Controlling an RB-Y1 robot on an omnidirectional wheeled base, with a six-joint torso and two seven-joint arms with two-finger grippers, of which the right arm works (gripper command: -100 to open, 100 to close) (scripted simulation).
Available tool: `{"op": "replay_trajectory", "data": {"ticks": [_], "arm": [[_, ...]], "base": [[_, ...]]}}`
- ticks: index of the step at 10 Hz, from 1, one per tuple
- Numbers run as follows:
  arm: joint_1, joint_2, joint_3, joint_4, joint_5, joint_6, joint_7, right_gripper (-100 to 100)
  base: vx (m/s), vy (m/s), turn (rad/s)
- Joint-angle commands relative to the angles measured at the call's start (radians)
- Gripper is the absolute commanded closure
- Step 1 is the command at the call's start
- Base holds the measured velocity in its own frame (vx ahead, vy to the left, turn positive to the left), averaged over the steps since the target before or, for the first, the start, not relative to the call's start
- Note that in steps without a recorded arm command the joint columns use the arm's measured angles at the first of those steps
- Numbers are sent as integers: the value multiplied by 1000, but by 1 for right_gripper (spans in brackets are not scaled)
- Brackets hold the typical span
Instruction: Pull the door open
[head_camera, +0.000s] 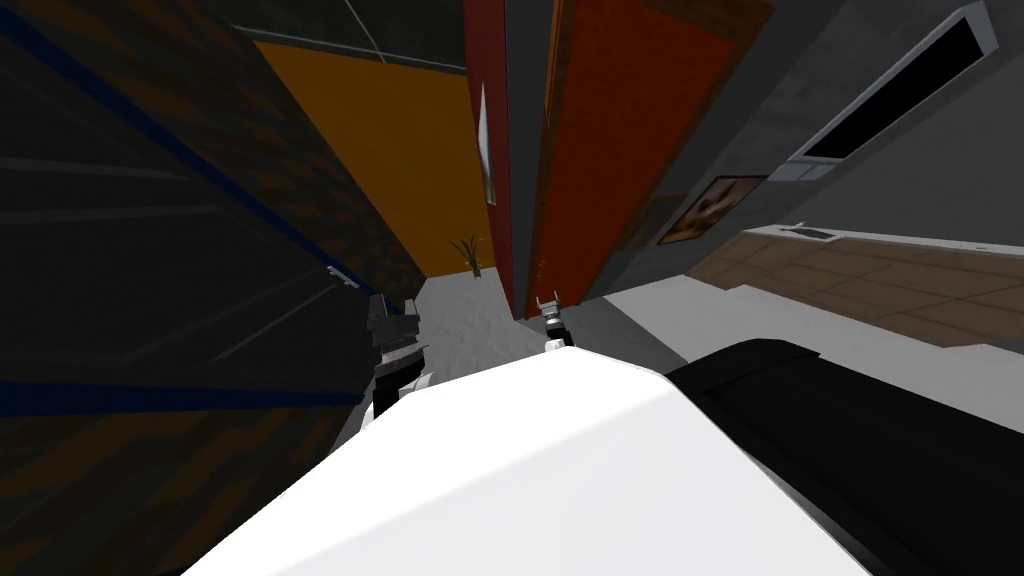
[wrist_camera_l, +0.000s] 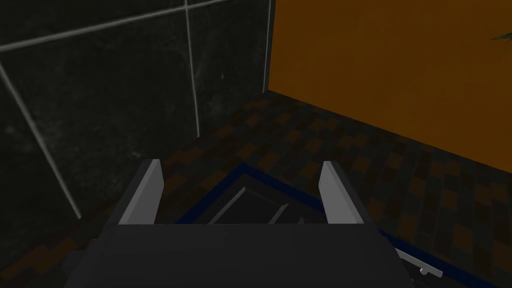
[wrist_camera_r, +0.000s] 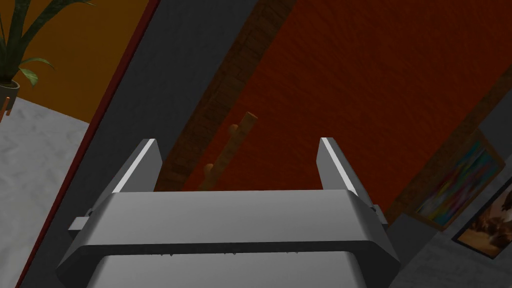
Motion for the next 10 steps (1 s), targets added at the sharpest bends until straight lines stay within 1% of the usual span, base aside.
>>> {"op": "replay_trajectory", "data": {"ticks": [1, 3, 10], "arm": [[-13, 0, 3, 28, -9, -11, -14, -100], [-27, -6, 10, 70, -40, -26, -49, -100], [-74, -26, 33, 215, -146, -76, -171, -100]], "base": [[43, -74, 60], [26, -75, 149], [40, -118, 161]]}}
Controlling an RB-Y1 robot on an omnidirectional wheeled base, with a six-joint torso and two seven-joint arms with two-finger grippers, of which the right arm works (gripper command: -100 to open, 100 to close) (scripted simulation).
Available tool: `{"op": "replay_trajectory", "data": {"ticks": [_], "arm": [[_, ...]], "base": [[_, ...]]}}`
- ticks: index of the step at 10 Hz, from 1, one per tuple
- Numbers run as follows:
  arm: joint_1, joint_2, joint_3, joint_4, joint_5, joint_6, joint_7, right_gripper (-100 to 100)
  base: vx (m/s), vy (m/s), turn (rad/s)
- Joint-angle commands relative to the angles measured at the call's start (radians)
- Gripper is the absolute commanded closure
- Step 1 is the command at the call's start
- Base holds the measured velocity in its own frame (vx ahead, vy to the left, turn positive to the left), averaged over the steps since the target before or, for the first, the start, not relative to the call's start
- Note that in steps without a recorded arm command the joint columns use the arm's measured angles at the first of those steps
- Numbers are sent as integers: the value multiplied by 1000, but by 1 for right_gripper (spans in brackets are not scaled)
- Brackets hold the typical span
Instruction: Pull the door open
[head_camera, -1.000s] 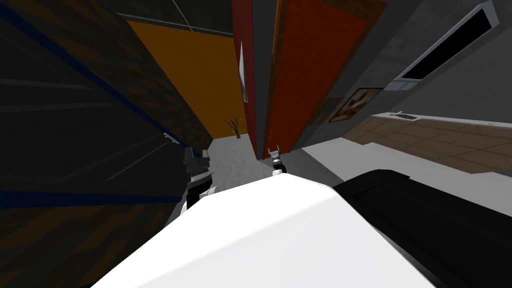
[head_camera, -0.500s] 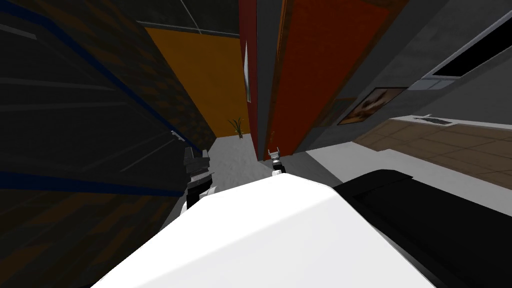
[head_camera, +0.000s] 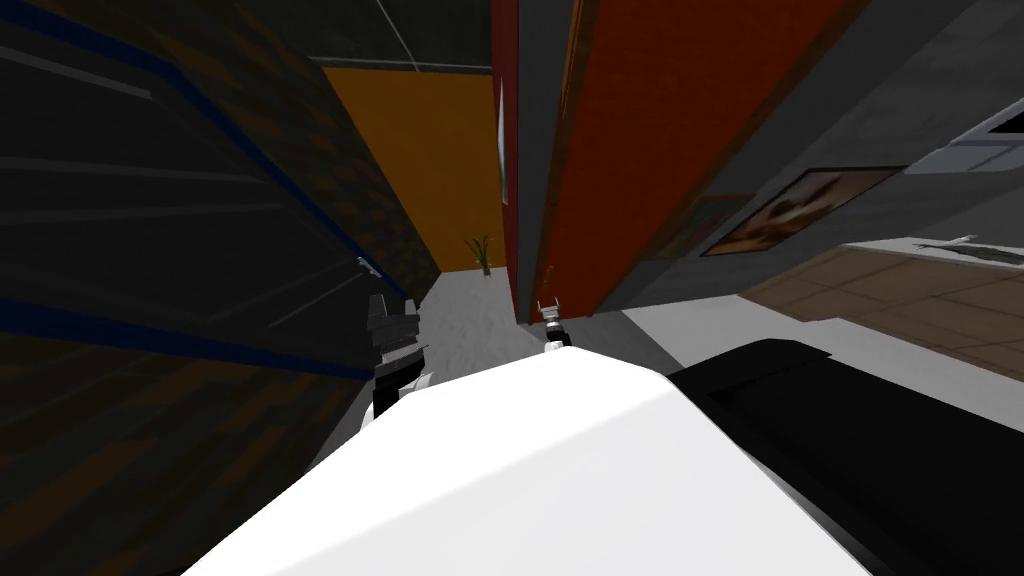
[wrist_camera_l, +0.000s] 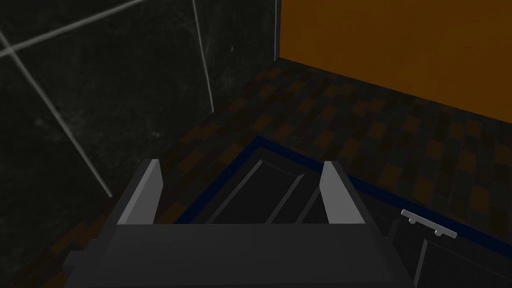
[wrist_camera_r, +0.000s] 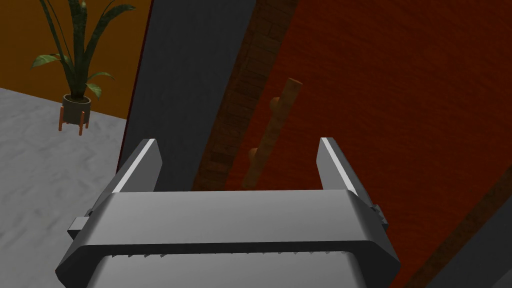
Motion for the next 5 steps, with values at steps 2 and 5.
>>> {"op": "replay_trajectory", "data": {"ticks": [2, 5], "arm": [[-19, -9, 8, 56, -38, -21, -48, -100], [-43, -19, 20, 132, -94, -47, -112, -100]], "base": [[38, -103, 154], [32, -158, 201]]}}
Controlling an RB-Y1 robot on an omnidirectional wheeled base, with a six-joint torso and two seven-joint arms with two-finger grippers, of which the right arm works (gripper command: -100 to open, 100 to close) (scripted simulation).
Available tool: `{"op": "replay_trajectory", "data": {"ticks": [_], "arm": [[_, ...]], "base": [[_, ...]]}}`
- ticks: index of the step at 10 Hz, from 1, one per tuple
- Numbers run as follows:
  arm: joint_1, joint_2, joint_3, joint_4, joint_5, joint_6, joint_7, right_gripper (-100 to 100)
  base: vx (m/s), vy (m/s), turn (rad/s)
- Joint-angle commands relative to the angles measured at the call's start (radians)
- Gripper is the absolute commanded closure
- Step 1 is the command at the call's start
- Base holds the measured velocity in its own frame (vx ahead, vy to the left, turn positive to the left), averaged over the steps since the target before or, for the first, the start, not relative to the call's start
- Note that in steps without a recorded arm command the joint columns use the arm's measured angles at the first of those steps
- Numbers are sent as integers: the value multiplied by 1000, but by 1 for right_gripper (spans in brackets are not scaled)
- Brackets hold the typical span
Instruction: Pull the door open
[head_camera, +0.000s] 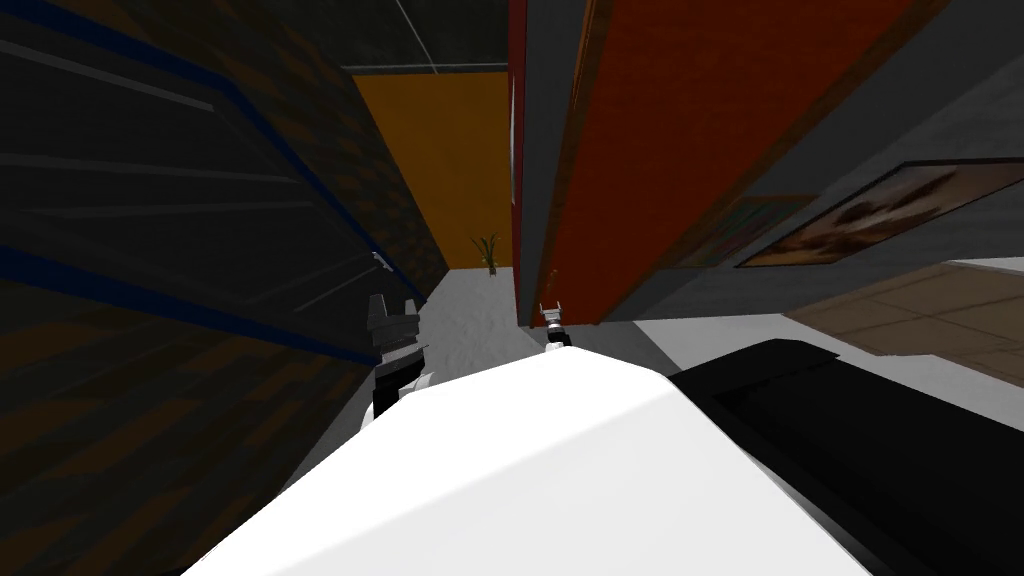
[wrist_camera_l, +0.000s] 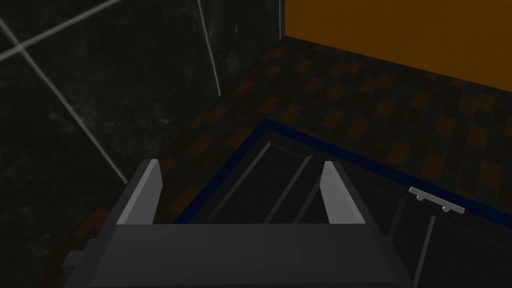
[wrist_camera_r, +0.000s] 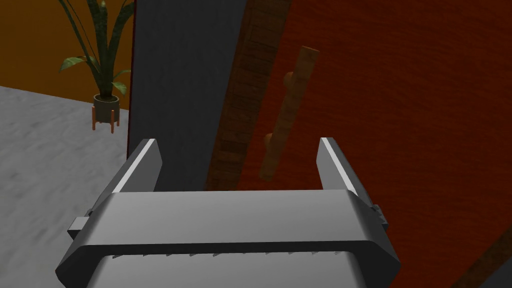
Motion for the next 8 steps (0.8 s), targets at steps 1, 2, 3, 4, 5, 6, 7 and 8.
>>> {"op": "replay_trajectory", "data": {"ticks": [1, 2, 3, 4, 5, 6, 7, 8], "arm": [[-12, -2, 6, 35, -21, -15, -27, -100], [-17, -4, 9, 53, -34, -21, -42, -100], [-23, -6, 12, 70, -47, -27, -56, -100], [-34, -11, 17, 105, -72, -39, -86, -100], [-39, -13, 20, 120, -83, -44, -98, -100], [-44, -15, 22, 135, -94, -50, -111, -100], [-54, -19, 27, 165, -116, -60, -136, -100], [-59, -20, 29, 180, -127, -65, -149, -100]], "base": [[18, -130, 100], [32, -98, 144], [35, -98, 143], [26, -138, 229], [14, -140, 193], [18, -121, 105], [20, -146, 174], [35, -143, 162]]}}
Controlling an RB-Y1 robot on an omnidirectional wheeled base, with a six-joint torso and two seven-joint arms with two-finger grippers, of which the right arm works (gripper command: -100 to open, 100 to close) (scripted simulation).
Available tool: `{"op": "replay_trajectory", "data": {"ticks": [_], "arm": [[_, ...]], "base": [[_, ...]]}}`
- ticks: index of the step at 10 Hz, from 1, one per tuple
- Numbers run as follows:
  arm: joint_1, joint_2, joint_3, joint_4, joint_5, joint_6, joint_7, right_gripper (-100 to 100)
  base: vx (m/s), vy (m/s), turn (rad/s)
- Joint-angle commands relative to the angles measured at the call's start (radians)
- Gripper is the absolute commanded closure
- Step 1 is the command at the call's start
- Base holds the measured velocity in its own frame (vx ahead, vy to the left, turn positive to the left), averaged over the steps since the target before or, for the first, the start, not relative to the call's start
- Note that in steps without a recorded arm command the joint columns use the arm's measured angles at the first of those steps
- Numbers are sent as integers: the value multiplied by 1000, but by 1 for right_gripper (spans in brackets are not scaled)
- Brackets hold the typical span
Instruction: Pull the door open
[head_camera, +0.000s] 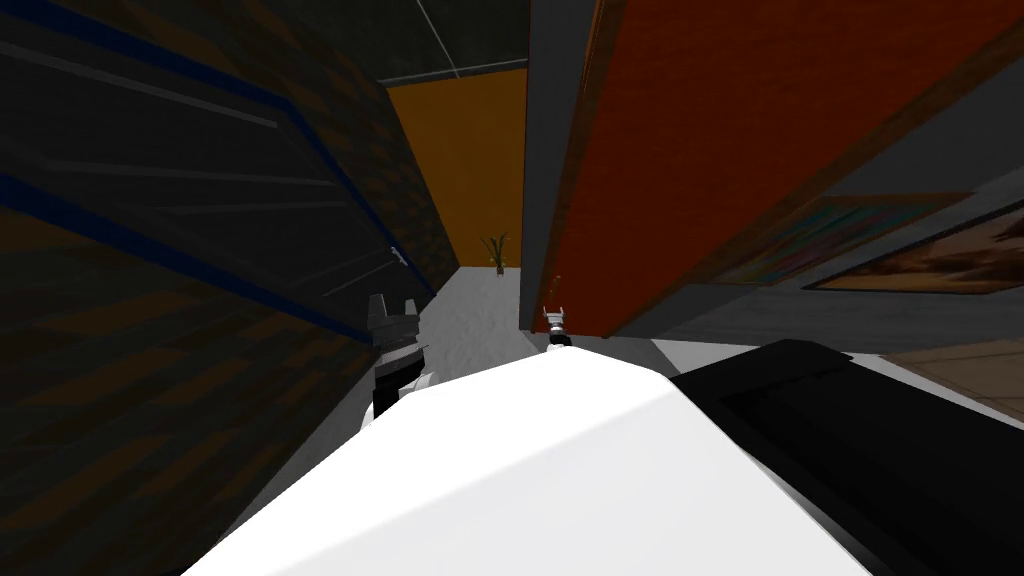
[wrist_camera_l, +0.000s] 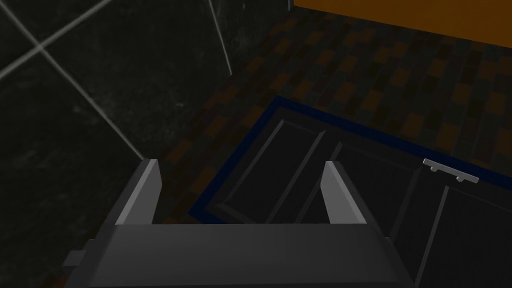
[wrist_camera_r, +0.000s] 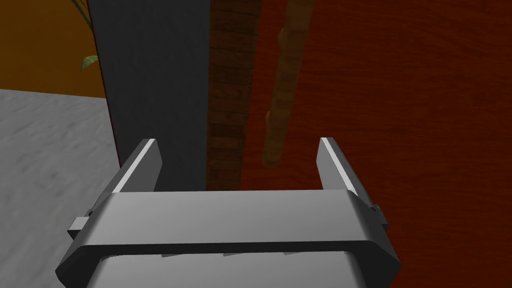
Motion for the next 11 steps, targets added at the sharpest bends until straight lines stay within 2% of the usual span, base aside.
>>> {"op": "replay_trajectory", "data": {"ticks": [1, 7, 9, 10, 11], "arm": [[-11, -4, 3, 28, -19, -10, -25, -100], [-49, -19, 22, 143, -104, -50, -122, -100], [-51, -19, 22, 146, -104, -50, -122, -100], [-45, -42, 21, 159, -110, -56, -152, -100], [-43, -50, 21, 162, -112, -57, -162, -100]], "base": [[28, -104, 110], [15, -124, 144], [-5, -82, 67], [107, -13, 48], [187, -20, 63]]}}
